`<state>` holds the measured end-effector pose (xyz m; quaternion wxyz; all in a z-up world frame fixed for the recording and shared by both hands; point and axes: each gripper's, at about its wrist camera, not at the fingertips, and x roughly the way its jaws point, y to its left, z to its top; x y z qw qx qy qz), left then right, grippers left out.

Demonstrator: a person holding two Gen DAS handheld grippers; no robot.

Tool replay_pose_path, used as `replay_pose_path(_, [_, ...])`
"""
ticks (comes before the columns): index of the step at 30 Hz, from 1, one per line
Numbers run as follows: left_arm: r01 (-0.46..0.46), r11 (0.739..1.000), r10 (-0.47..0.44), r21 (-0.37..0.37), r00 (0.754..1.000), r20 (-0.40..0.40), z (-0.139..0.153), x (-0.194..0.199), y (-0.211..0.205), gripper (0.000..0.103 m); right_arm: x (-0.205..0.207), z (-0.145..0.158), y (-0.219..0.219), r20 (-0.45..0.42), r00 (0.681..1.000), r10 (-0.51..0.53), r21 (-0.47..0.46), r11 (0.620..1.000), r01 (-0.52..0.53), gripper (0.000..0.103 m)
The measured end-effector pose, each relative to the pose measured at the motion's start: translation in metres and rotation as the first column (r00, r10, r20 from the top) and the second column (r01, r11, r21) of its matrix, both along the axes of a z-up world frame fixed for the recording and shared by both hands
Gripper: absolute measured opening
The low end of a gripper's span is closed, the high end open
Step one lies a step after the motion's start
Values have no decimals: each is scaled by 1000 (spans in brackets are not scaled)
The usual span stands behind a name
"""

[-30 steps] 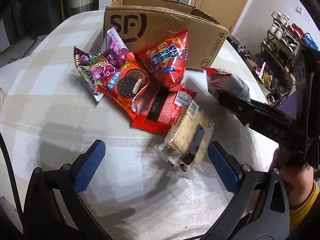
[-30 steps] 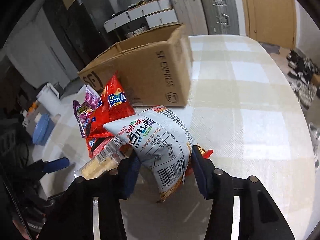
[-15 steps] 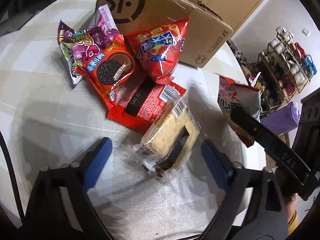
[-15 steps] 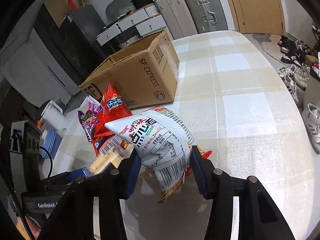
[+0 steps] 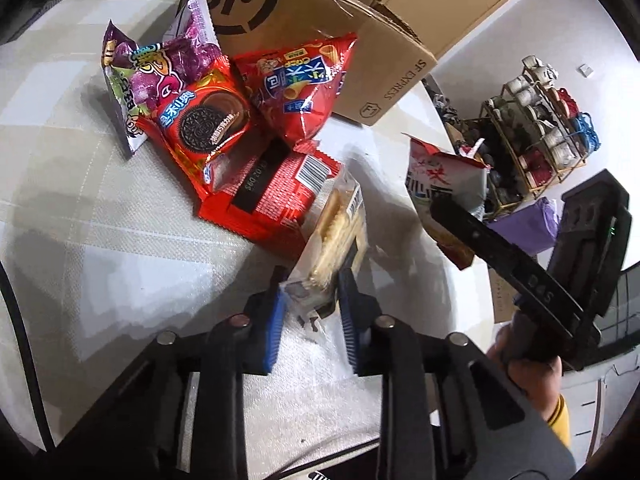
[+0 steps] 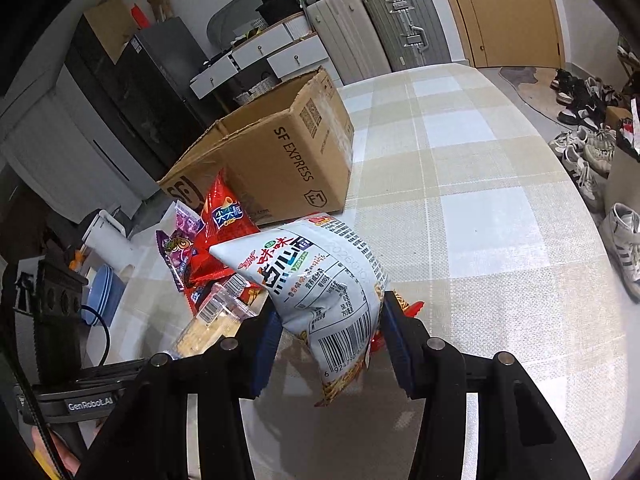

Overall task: Organize snacks
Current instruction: 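Lift both held snacks and carry them over the cardboard box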

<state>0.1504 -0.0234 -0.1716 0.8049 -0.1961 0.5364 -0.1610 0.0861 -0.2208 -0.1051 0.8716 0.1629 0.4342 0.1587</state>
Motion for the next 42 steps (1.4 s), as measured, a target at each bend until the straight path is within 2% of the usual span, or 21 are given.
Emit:
replay_pose_path(5, [15,1000,-15,-16,1000,16,7,-11,8,14,1,-2,-3,-10,1000,-13,8,1000,14,49])
replay_pose_path(15, [42,997,-46,57,997,66,17,-19,-12,13,2,-3,-4,-14,1000,-19,6,1000,19,49])
replay_pose_path(25, [59,996,-66,70,992,105,32,-28,-13,9,-1,-1,-11,-2,999,-32,43,999,32,49])
replay_pose_path(33, [57,998,-61,28,985,164,53,-47,13,9,-9,6,-1,22,1000,-12,56,998,11,49])
replay_pose_path(38, [68,998,-67,2,988,137,52,-51,24,9,-12,7,10,20,1000,4,36,999,-4,49])
replay_pose_path(42, [52,998,-55,20,988,141,48,-52,23,10,-12,7,13,21,1000,7,28,1000,-8,49])
